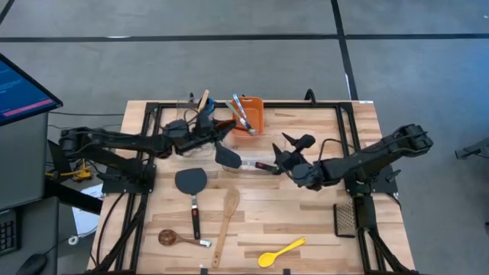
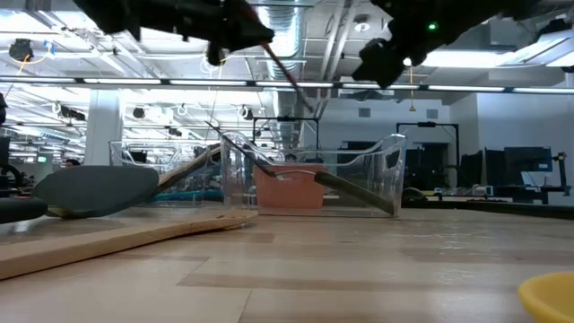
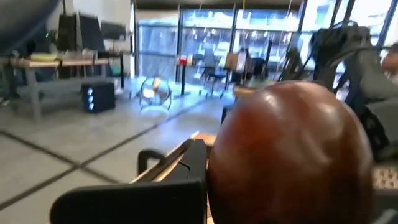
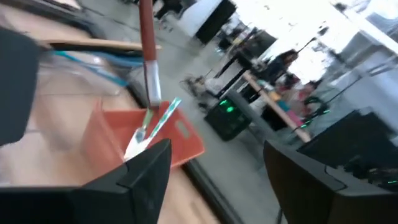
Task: Pick & Place Kitchen Items
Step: Put the top dark brown spoon into the top transparent bin
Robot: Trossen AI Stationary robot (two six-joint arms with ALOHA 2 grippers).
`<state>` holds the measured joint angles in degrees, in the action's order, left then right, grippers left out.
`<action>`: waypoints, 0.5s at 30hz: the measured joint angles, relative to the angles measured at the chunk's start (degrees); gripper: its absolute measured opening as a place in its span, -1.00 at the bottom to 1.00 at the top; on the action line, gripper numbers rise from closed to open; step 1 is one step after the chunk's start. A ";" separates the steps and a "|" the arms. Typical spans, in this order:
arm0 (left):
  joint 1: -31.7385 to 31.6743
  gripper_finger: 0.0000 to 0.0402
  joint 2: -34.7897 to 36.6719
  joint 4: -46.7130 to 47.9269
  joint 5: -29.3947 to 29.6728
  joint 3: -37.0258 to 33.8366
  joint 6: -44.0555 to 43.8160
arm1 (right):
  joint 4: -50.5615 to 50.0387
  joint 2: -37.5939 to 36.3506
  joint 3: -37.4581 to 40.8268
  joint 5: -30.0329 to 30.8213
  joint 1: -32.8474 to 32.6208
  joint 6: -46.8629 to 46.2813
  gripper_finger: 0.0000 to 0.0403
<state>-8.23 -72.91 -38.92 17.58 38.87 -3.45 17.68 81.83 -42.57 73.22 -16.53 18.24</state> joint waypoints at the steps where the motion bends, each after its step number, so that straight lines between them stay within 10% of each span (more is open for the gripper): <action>1: -0.38 -0.97 1.98 3.86 0.15 0.25 -0.08 | -3.49 -1.10 0.00 -1.34 0.31 -3.14 0.19; 15: -6.70 -0.97 20.47 41.90 4.95 5.89 -3.63 | -28.56 -11.93 0.00 -22.54 4.72 -24.41 -0.92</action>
<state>-14.93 -52.44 2.98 22.52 44.76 -7.07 -10.88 69.89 -42.56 50.68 -11.81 -6.18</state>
